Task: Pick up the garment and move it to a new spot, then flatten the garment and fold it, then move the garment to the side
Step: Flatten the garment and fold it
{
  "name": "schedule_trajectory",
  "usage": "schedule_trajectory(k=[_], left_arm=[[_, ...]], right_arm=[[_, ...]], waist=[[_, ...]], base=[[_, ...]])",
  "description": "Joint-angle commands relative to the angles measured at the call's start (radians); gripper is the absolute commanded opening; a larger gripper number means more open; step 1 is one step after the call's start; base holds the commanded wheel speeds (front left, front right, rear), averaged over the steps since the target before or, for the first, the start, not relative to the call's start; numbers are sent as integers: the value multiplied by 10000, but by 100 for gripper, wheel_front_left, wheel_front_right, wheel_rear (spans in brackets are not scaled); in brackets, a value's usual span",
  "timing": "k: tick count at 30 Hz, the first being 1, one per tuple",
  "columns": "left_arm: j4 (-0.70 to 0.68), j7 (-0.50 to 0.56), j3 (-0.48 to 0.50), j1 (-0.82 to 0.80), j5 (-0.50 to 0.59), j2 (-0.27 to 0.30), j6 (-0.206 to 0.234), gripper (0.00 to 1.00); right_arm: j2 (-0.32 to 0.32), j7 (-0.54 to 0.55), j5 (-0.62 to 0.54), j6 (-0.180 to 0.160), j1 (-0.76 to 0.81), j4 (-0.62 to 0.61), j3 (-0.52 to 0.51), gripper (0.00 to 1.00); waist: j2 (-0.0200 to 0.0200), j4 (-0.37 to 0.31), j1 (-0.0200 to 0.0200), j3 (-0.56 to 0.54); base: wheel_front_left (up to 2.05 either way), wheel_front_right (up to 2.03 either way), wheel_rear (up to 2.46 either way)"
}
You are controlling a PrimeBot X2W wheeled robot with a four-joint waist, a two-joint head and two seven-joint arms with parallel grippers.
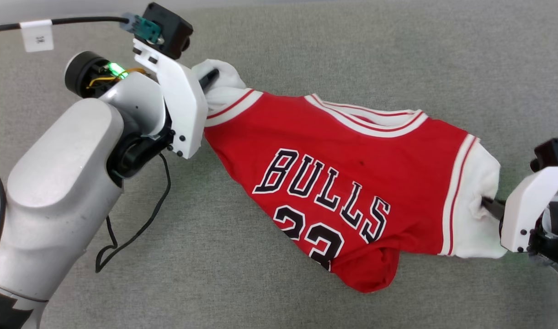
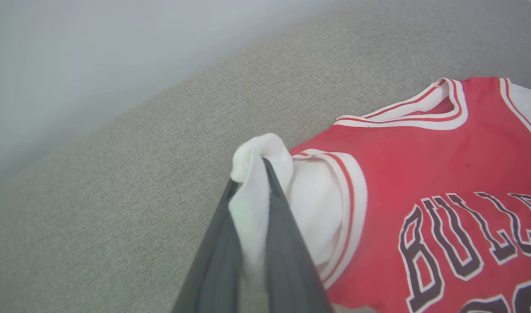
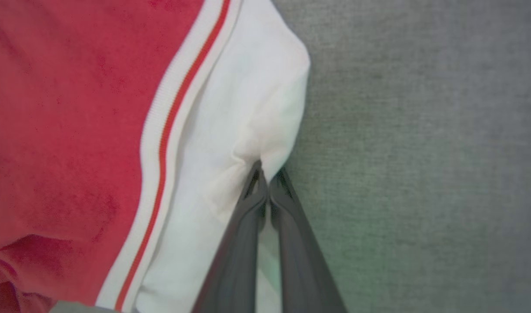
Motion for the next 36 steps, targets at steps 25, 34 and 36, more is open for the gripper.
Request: schedule_trajectory(k=[25,34,36], left_arm=[[2236,-2443,1412,-1694,646,-62,1550,0],[3300,-4075,1916,-3794,1270,-189,1872,0],[3457,-4509,2032,-4344,1415,-206,1916,0]], right_arm=[[-1285,-1192,-1258,-7,-5034,63,1094,0],[-1089,-2754,-1484,-8,-8107,1437,1579,0],[-985,-3239,-1637,-8,-8749,1733,1565,0]], waist=[[0,-154,1,-1823],[0,-393,1,-479],[0,-441,1,-60]], base=[[0,0,0],[0,0,0],[0,0,0]])
